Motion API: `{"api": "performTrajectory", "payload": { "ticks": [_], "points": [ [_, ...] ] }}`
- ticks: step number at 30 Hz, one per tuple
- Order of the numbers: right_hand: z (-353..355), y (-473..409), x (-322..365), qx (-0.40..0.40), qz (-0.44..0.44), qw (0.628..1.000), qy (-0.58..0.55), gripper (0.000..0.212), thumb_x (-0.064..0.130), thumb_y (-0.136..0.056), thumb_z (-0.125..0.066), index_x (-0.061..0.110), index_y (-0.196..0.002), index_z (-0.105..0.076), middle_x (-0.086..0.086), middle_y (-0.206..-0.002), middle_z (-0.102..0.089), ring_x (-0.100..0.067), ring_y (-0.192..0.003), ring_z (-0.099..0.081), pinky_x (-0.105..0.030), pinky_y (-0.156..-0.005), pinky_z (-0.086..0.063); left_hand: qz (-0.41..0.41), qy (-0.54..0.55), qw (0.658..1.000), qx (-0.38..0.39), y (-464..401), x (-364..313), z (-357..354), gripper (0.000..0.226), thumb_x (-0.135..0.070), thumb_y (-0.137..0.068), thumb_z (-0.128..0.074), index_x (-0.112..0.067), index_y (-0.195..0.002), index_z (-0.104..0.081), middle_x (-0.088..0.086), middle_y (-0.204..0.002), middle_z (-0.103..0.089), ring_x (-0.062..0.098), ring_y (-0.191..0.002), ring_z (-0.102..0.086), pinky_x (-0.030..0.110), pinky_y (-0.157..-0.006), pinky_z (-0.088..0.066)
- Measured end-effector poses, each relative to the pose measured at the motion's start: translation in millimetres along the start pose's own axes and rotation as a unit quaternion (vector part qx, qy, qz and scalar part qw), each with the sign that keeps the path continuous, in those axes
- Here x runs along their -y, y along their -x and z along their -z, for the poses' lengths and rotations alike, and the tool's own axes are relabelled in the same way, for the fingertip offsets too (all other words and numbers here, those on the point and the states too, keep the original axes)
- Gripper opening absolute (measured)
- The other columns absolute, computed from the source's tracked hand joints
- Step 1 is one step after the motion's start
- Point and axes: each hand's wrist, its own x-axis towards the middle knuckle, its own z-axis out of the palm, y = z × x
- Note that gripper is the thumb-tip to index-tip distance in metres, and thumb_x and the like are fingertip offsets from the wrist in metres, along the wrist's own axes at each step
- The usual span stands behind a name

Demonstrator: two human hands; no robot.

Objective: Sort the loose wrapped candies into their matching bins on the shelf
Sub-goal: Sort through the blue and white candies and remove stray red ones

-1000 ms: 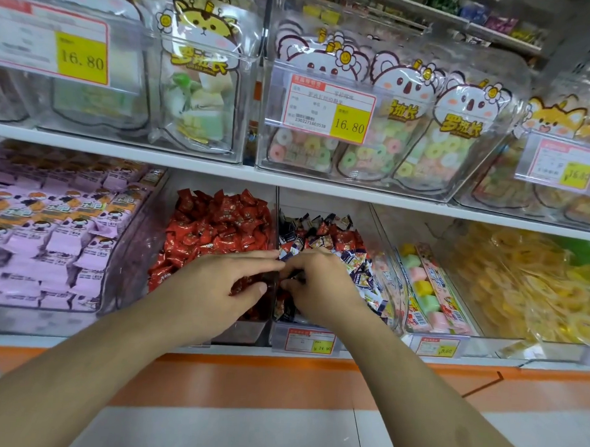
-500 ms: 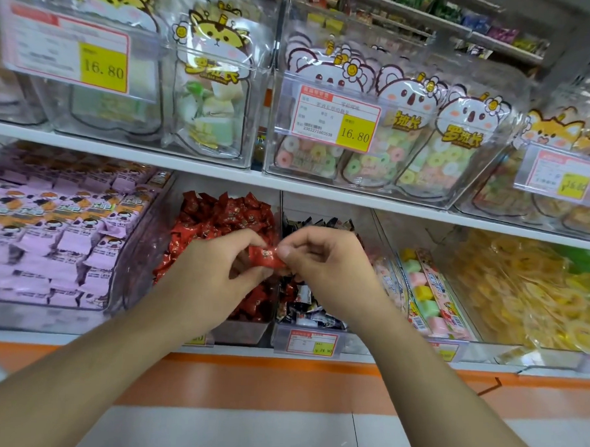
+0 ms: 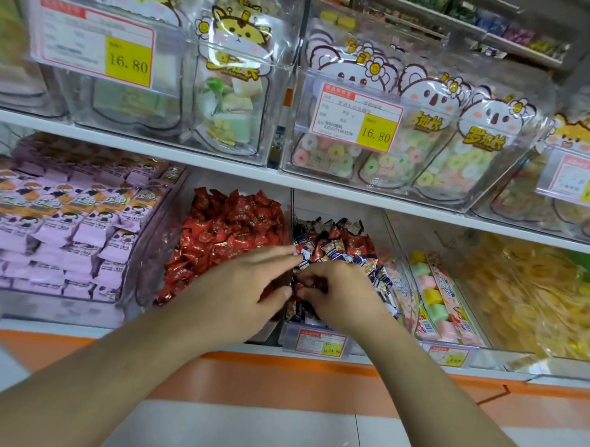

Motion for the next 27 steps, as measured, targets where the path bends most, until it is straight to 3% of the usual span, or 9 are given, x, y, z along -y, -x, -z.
{"api": "performTrajectory", "payload": {
  "ticks": [1, 4, 8, 12, 16, 19, 21, 23, 27],
  "points": [
    [-2, -2, -1, 0.011, -0.001, 1.000, 0.016, 0.020, 0.031, -0.088, -0.075, 0.033, -0.109, -0.075, 0.014, -0.089, -0.071, -0.010, -0.085, -0.064, -0.030, -0.077, -0.058, 0.000, 0.002, 1.000, 0.008, 0, 0, -2, 0.055, -0.045, -0.105, -0.046, -0.046, -0.158, -0.029, -0.038, -0.161, -0.016, -0.014, -0.146, -0.017, 0.017, -0.122, -0.016],
    [-4, -3, -3, 0.046, 0.001, 0.999, 0.019, 0.038, 0.021, -0.085, -0.074, 0.040, -0.117, -0.072, 0.018, -0.090, -0.070, -0.014, -0.094, -0.062, -0.032, -0.081, -0.057, 0.000, 0.012, 1.000, 0.016, 0, 7, -6, 0.054, -0.045, -0.106, -0.046, -0.047, -0.157, -0.029, -0.042, -0.160, -0.013, -0.016, -0.146, -0.017, 0.013, -0.118, -0.014],
    [-4, -3, -1, 0.046, -0.002, 0.999, 0.016, 0.023, 0.018, -0.085, -0.074, 0.035, -0.100, -0.075, 0.014, -0.087, -0.068, -0.017, -0.097, -0.058, -0.029, -0.079, -0.053, -0.006, 0.023, 1.000, 0.017, -2, 12, -5, 0.054, -0.043, -0.105, -0.048, -0.049, -0.156, -0.031, -0.044, -0.158, -0.015, -0.017, -0.145, -0.018, 0.014, -0.119, -0.015],
    [-4, 2, 1, 0.007, -0.018, 0.999, -0.035, 0.028, 0.007, -0.088, -0.062, 0.031, -0.082, -0.076, 0.011, -0.080, -0.072, -0.011, -0.085, -0.065, -0.026, -0.070, -0.057, -0.001, 0.027, 1.000, 0.014, -1, 11, -5, 0.053, -0.043, -0.105, -0.049, -0.050, -0.155, -0.033, -0.045, -0.157, -0.017, -0.016, -0.144, -0.021, 0.012, -0.117, -0.016],
    [5, 3, 1, -0.022, -0.057, 0.991, -0.121, 0.032, 0.002, -0.090, -0.062, 0.029, -0.081, -0.077, 0.011, -0.078, -0.073, 0.001, -0.070, -0.066, -0.010, -0.056, -0.048, 0.001, 0.032, 0.999, 0.012, -1, 12, -5, 0.052, -0.044, -0.104, -0.050, -0.049, -0.154, -0.036, -0.043, -0.157, -0.020, -0.015, -0.145, -0.023, 0.013, -0.118, -0.016],
    [6, 3, 3, 0.005, -0.052, 0.993, -0.103, 0.039, -0.002, -0.091, -0.058, 0.031, -0.097, -0.078, 0.012, -0.090, -0.073, -0.004, -0.086, -0.067, -0.010, -0.066, -0.051, 0.004, 0.037, 0.999, 0.014, -2, 11, -5, 0.052, -0.043, -0.104, -0.051, -0.049, -0.154, -0.037, -0.042, -0.157, -0.021, -0.015, -0.144, -0.023, 0.014, -0.118, -0.016],
    [1, 2, 4, 0.036, -0.036, 0.997, -0.063, 0.046, -0.002, -0.088, -0.057, 0.034, -0.109, -0.077, 0.013, -0.098, -0.073, -0.011, -0.100, -0.064, -0.020, -0.081, -0.055, 0.005, 0.036, 0.999, 0.013, -2, 10, -5, 0.052, -0.043, -0.104, -0.051, -0.050, -0.153, -0.037, -0.042, -0.157, -0.022, -0.016, -0.144, -0.024, 0.012, -0.117, -0.017],
    [-1, 0, 6, 0.054, -0.017, 0.998, -0.031, 0.038, 0.008, -0.091, -0.062, 0.037, -0.111, -0.076, 0.017, -0.095, -0.071, -0.018, -0.106, -0.060, -0.029, -0.090, -0.053, 0.005, 0.037, 0.999, 0.011, -2, 10, -5, 0.051, -0.042, -0.104, -0.052, -0.050, -0.153, -0.038, -0.043, -0.156, -0.023, -0.016, -0.143, -0.025, 0.011, -0.117, -0.017],
    [1, 2, 8, 0.053, 0.000, 0.999, 0.005, 0.019, 0.015, -0.090, -0.071, 0.034, -0.092, -0.077, 0.021, -0.080, -0.059, -0.015, -0.096, -0.054, -0.028, -0.080, -0.046, 0.006, 0.037, 0.999, 0.015, -1, 10, -4, 0.052, -0.041, -0.104, -0.051, -0.051, -0.153, -0.037, -0.043, -0.156, -0.022, -0.017, -0.144, -0.023, 0.009, -0.115, -0.015]
  ]
}}
